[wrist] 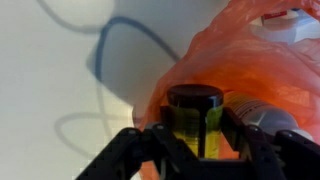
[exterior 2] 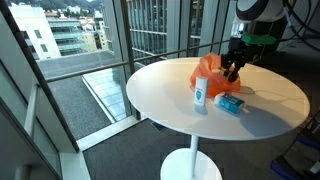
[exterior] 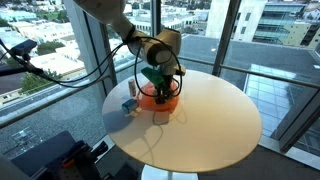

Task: Put the yellow bottle in the plastic bag

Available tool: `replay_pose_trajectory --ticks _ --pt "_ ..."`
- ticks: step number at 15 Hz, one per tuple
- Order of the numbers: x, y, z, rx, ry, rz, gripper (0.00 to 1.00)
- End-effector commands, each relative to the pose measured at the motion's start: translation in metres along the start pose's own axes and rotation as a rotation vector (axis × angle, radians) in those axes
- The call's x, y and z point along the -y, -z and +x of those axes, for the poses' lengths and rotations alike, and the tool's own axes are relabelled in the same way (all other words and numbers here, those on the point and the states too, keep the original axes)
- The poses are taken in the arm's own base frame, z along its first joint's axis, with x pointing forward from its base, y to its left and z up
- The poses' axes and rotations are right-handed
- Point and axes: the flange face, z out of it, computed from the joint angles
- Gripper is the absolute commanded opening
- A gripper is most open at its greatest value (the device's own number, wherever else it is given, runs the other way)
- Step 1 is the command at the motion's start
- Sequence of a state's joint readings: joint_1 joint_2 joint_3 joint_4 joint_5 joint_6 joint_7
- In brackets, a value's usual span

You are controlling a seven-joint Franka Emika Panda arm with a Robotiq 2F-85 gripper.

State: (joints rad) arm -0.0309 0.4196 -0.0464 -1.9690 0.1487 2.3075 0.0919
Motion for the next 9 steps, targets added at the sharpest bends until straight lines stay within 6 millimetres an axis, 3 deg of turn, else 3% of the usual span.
replay_pose_trajectory --ticks 1,2,3,6,9 --pt "-0.011 -0.003 0.010 -0.004 -0.043 -0.010 0.29" --pt "-0.013 -0.004 0.011 -0.001 -0.046 -0.012 0.69" --pt "-0.016 -0.003 0.011 0.000 -0.047 -0.012 0.80" --pt "-0.019 0.008 0.008 0.003 -0.037 -0.009 0.99" --pt "-0.020 0.025 0.001 0.014 -0.015 -0.004 1.00"
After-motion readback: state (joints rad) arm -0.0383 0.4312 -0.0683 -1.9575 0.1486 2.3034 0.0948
